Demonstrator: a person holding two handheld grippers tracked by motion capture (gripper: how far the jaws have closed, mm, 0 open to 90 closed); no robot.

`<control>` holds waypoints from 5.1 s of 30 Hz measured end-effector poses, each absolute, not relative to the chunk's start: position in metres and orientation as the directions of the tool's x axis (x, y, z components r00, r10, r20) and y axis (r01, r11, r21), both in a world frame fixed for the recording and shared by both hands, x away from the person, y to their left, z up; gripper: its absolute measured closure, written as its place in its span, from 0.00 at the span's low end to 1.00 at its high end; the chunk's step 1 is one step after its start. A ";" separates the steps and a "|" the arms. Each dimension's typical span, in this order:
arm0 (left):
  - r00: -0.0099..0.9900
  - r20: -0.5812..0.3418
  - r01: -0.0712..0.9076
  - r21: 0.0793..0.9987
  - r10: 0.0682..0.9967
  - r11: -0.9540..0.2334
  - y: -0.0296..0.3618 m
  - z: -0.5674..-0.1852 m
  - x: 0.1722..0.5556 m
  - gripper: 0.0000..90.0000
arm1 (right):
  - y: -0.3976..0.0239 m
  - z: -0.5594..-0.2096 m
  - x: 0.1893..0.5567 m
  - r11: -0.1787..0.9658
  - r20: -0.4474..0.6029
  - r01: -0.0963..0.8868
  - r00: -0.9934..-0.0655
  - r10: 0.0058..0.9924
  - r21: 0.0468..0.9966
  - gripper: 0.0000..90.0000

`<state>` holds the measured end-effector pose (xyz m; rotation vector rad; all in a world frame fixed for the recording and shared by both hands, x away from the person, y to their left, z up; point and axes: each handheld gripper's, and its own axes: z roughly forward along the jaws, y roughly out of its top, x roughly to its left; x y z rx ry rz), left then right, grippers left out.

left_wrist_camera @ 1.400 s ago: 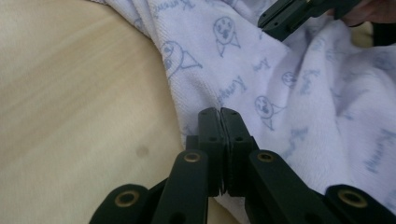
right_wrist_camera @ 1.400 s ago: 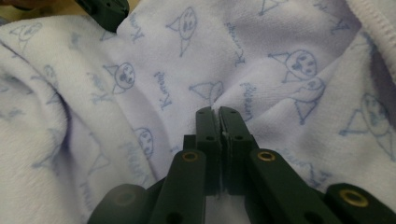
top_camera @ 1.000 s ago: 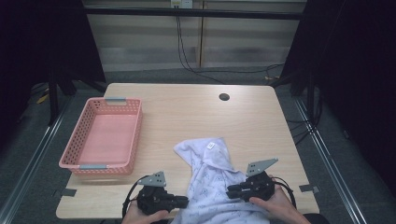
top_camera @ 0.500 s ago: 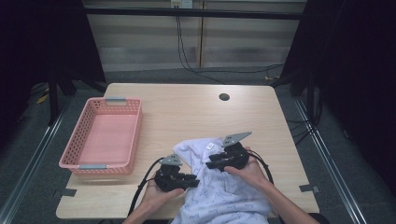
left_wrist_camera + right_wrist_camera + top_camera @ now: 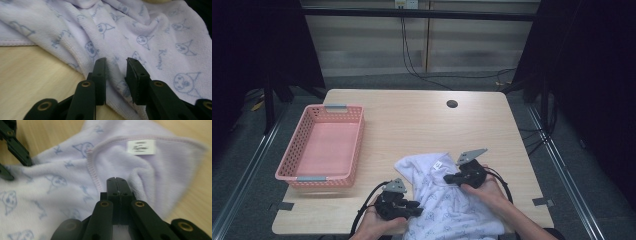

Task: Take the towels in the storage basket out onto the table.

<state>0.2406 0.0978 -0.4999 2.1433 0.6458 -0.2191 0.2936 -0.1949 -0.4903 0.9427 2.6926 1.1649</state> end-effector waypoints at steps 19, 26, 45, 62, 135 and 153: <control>0.793 -0.386 0.579 0.718 0.471 -0.386 0.089 -0.507 0.302 0.74 | -0.191 -0.497 0.282 0.585 0.087 0.438 -0.844 0.530 0.683 0.74; 0.820 -0.341 0.537 0.735 0.459 -0.414 0.085 -0.507 0.296 0.70 | -0.218 -0.486 0.285 0.477 0.195 0.537 -0.780 0.594 0.696 0.97; 0.776 -0.352 0.575 0.736 0.524 -0.357 0.116 -0.493 0.305 0.73 | -0.334 -0.478 0.275 0.227 0.202 0.634 -0.531 0.823 0.740 0.65; 0.704 -0.321 0.594 0.755 0.634 -0.278 0.115 -0.497 0.340 0.56 | -0.335 -0.502 0.318 0.252 0.194 0.671 -0.516 0.834 0.697 0.55; 0.716 -0.186 0.331 0.939 0.672 -0.092 0.194 -0.324 0.374 0.97 | -0.327 -0.326 0.359 0.042 0.190 0.333 -0.632 0.751 0.942 0.96; 0.796 -0.263 0.461 0.847 0.545 -0.264 0.130 -0.407 0.351 0.70 | -0.332 -0.416 0.351 0.152 0.207 0.534 -0.553 0.807 0.831 0.62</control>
